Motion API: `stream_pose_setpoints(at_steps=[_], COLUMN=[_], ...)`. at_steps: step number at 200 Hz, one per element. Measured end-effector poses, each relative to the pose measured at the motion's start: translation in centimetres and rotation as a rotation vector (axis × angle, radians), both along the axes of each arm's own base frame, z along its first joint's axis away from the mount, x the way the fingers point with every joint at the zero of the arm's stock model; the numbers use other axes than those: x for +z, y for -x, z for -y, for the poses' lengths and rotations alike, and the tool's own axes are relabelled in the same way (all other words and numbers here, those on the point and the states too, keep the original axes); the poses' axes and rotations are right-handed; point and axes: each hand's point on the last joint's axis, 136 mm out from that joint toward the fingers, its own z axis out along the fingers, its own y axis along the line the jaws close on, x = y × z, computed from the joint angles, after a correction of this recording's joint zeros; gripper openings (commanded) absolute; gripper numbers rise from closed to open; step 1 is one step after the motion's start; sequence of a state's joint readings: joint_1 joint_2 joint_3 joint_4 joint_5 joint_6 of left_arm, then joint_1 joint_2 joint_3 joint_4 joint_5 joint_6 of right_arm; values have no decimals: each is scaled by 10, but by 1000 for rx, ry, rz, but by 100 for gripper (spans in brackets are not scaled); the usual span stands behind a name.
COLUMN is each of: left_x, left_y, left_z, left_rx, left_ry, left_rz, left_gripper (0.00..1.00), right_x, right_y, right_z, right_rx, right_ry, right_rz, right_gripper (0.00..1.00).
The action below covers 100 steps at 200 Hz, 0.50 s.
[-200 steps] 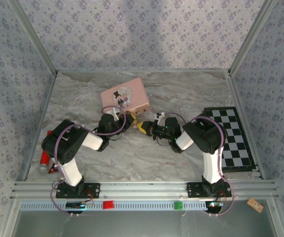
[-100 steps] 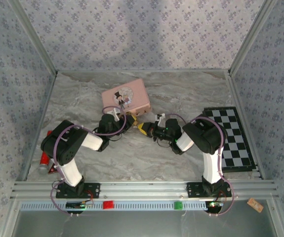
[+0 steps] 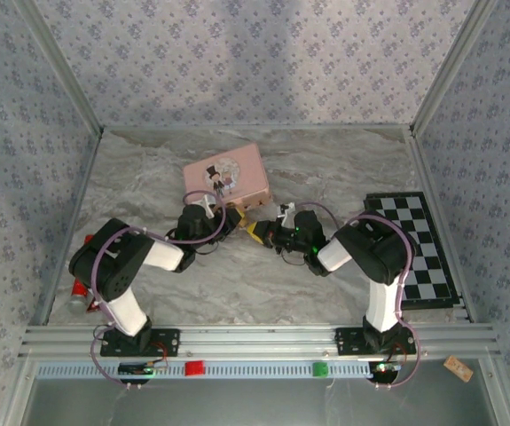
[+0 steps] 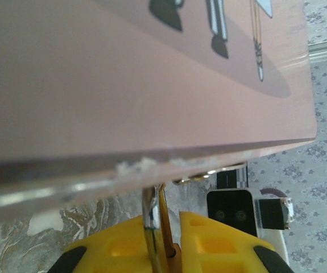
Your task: Unlock the padlock with the key
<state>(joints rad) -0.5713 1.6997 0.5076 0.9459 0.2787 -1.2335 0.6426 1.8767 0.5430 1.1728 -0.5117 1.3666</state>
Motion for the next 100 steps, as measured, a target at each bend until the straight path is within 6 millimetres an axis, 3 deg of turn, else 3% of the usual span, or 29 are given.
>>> stream_pose_setpoints(at_steps=[100], left_x=[-2], left_y=[2], left_z=[1], left_rx=[1], left_ry=[-14], left_rz=[-13], left_gripper=[0], right_x=[-2], right_y=[3], right_z=[0], right_rx=[12], right_ry=[34], right_rz=[7], right_gripper=[0])
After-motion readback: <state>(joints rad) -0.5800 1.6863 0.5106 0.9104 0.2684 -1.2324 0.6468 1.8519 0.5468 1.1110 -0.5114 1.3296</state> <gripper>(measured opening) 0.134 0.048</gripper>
